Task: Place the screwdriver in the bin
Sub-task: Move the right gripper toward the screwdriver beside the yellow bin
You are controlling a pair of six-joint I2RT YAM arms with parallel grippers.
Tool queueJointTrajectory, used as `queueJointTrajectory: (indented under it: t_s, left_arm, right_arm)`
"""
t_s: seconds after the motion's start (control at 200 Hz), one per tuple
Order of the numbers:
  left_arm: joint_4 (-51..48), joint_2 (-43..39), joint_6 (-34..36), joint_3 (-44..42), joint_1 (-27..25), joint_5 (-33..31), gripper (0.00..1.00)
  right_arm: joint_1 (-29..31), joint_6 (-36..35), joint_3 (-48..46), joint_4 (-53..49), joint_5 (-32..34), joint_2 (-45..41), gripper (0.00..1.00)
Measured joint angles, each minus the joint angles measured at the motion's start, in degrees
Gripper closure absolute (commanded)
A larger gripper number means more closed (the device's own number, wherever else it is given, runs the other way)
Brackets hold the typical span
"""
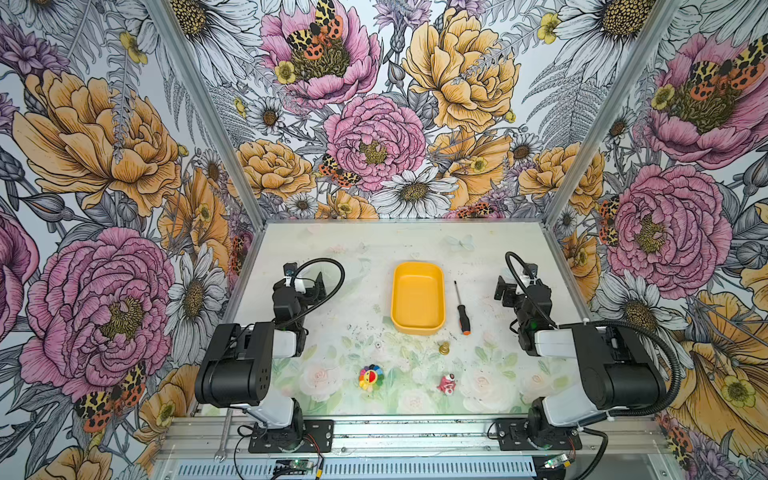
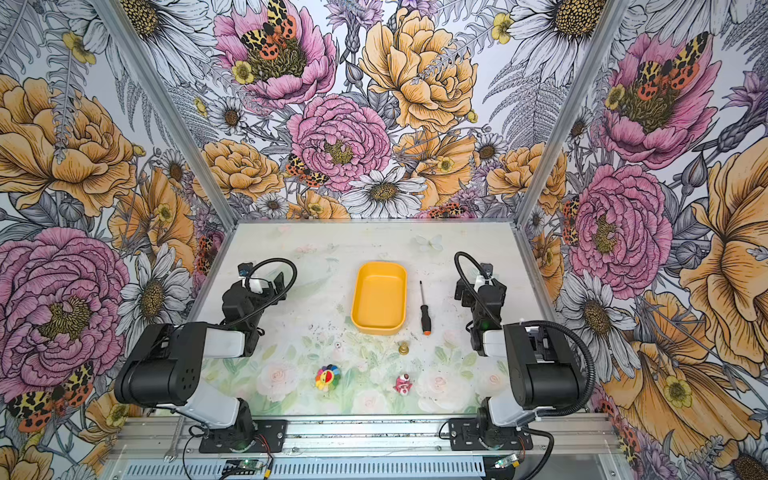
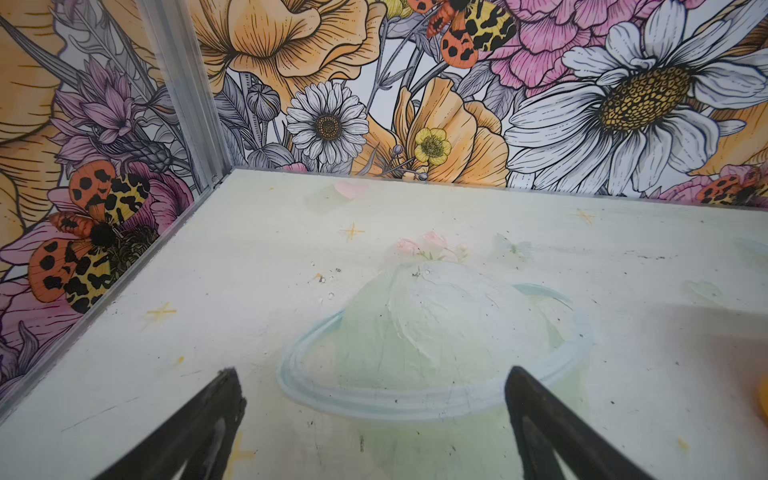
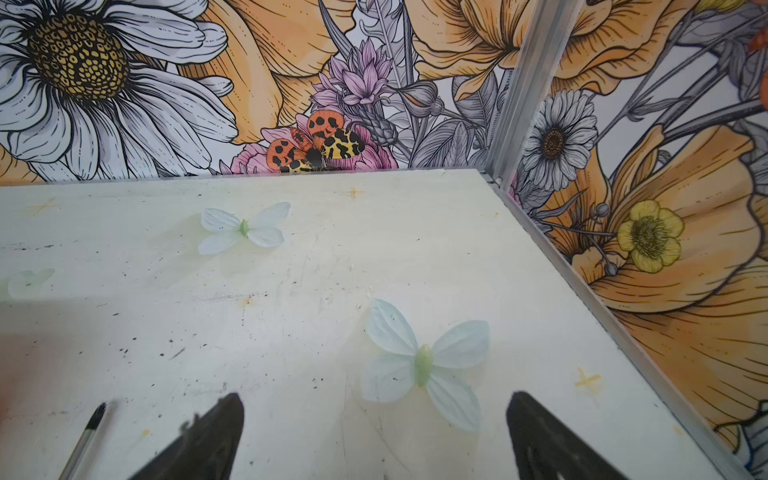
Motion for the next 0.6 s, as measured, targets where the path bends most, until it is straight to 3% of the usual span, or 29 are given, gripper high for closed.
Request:
queueJointTrajectory:
  t_s: [0.601]
  left_arm:
    - [-2.9,-0.9,0.0,0.3,0.0,0.0,0.01]
  right_arm:
    - [0.4,0.0,0.2,-2.1,1.9,-1.0,0.01]
